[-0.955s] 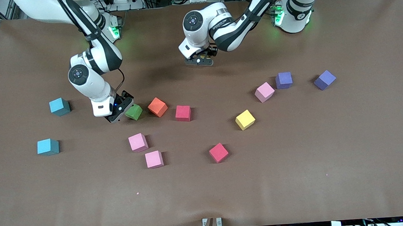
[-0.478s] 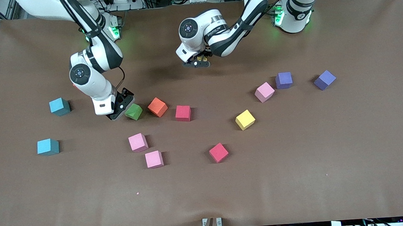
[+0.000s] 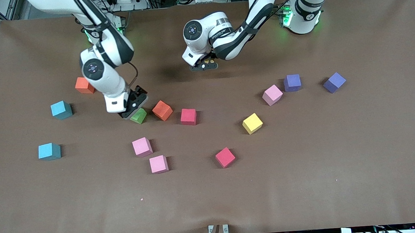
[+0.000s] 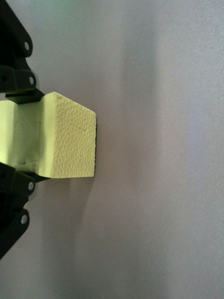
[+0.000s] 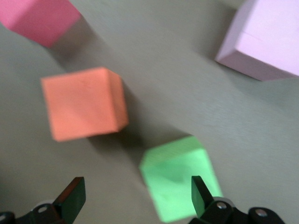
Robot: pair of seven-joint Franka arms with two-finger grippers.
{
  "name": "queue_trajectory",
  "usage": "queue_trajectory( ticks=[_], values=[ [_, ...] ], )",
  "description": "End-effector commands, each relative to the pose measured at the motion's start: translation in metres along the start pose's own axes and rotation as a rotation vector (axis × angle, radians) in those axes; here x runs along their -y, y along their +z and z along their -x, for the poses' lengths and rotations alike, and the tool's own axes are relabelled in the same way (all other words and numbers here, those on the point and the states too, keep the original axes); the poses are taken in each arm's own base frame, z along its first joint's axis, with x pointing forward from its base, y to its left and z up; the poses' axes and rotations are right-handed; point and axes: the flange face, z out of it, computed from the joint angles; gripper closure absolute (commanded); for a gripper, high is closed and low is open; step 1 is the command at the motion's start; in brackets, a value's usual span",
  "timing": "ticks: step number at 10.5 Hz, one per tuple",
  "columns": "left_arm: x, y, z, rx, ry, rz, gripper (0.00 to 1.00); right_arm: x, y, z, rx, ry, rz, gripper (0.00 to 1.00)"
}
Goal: Arrange 11 blocks into digit 3
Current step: 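Set the yellow block down with the left gripper while the right gripper grasps orange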
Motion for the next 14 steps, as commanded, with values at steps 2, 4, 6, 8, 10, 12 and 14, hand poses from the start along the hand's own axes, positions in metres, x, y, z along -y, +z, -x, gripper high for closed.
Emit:
queue_trajectory(
  ticks=[2, 4, 6, 8, 10, 12, 14],
  values=[
    [-0.004, 0.003, -0.006, -0.025, -0.008, -0.005, 0.69, 0.021, -0.013, -0.022, -0.031, 0.057, -0.011, 0.0],
    [-0.007, 0.005, -0.011, -0.017, -0.013, 0.005, 0.13, 0.039, -0.005, -0.035, -0.034, 0.095, -0.031, 0.0],
    [-0.006, 0.001, -0.014, -0.021, -0.019, 0.01, 0.0, 0.05, 0.01, -0.041, -0.056, 0.097, -0.049, 0.0],
    [-0.002, -0.016, -0.016, -0.043, -0.026, 0.015, 0.0, 0.049, 0.019, -0.044, -0.062, 0.092, -0.055, 0.0],
    [0.014, -0.047, -0.025, -0.073, -0.046, -0.015, 0.0, 0.05, 0.027, -0.047, -0.078, 0.088, -0.062, 0.0],
    [0.036, -0.084, -0.046, -0.102, -0.095, -0.002, 0.0, 0.047, 0.024, -0.05, -0.085, 0.063, -0.045, 0.0],
    [0.062, -0.103, -0.084, -0.107, -0.181, 0.029, 0.0, 0.048, 0.028, -0.049, -0.08, 0.041, -0.039, 0.0]
  ],
)
